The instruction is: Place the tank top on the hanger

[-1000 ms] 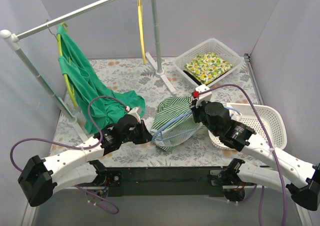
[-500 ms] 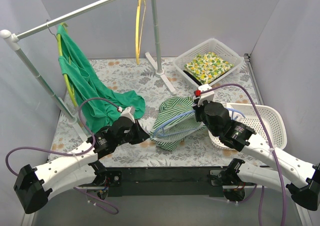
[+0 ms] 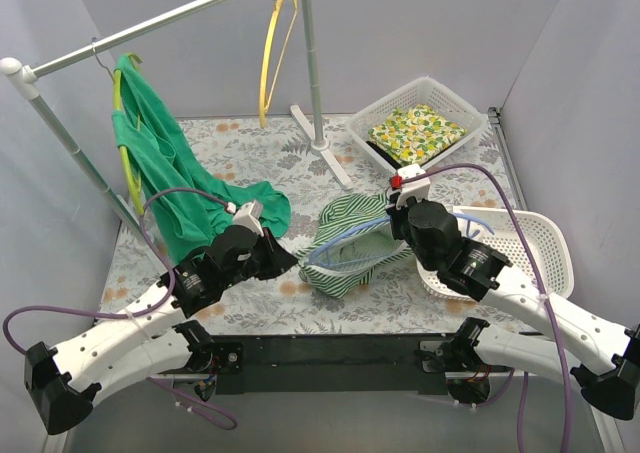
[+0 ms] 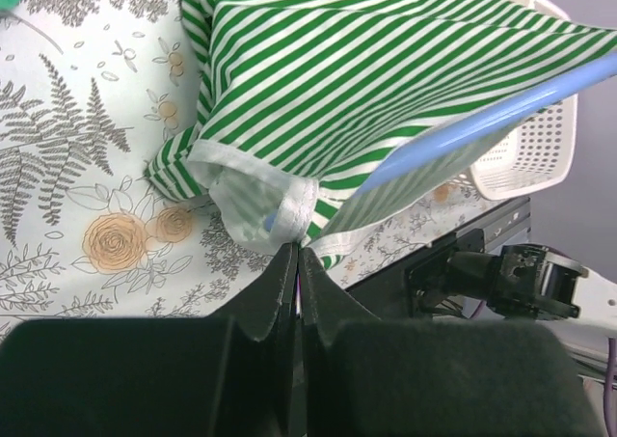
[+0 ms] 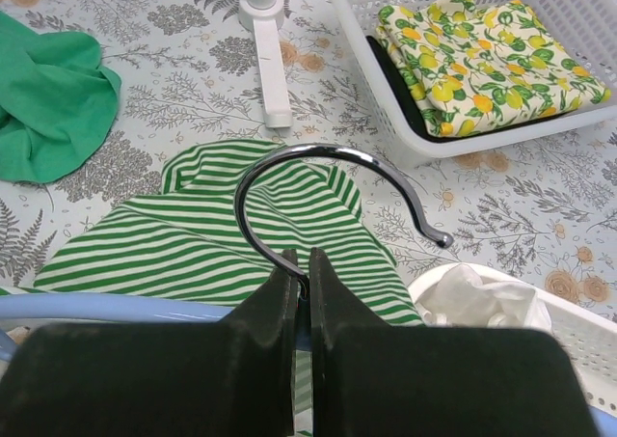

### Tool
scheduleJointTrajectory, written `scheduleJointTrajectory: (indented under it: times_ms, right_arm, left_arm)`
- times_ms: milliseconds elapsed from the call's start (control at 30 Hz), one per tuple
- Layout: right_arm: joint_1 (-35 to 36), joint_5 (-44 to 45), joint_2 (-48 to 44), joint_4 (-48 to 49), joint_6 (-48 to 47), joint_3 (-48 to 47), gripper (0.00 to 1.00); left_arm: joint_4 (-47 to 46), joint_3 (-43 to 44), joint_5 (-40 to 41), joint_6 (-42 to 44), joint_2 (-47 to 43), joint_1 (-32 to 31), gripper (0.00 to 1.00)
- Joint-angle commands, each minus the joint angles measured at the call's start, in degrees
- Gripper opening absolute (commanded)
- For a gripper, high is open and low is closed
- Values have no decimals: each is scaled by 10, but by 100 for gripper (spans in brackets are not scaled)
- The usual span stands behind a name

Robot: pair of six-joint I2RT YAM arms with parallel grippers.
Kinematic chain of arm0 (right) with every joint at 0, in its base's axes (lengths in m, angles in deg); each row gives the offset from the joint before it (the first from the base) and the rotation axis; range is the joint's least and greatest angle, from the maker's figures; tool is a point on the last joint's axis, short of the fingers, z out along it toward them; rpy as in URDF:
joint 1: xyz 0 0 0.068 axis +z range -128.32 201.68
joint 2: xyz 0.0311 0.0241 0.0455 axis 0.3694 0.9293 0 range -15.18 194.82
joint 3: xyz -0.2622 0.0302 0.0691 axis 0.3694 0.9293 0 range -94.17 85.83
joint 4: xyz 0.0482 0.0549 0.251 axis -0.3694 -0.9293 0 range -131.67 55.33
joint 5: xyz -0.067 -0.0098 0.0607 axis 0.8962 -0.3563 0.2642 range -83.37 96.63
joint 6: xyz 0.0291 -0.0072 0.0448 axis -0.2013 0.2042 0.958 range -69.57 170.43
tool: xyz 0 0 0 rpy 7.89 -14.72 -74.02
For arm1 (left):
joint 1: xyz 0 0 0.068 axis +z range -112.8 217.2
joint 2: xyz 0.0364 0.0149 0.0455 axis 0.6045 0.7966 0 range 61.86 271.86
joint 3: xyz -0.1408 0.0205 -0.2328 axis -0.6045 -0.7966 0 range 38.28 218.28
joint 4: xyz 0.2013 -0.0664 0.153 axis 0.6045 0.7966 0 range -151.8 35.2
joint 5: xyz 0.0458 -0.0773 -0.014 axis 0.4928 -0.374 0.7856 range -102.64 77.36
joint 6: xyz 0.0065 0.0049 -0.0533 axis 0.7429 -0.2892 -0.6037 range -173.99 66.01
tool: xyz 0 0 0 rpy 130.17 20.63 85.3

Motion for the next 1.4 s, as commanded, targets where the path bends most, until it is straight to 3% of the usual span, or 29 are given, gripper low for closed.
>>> scheduleJointTrajectory:
  times_ms: [0,400,700,1067,1133,1267,1367]
  right_arm:
    - [0,45,8,24,-20,-45,1]
    - [0,-11,23,38,50,-90,1]
    - [7,15,47,56,97,-120,1]
    - [9,73,60,53,78,-174,1]
    - [9,81,63,47,78,-172,1]
    - [9,64,61,52,81,-168,1]
    - [9,33,66,54,91,-174,1]
  left_arm:
    - [29,46,3,26,-7,4,0]
    - [-17,151,-13,9,31,4,0]
    - [-55,211,5,6,70,4,0]
    - [-38,260,-16,45,97,4,4]
    - [-31,261,-3,50,83,4,12]
    - [-29,264,-16,73,72,4,49]
    - [-26,273,-31,88,75,4,53]
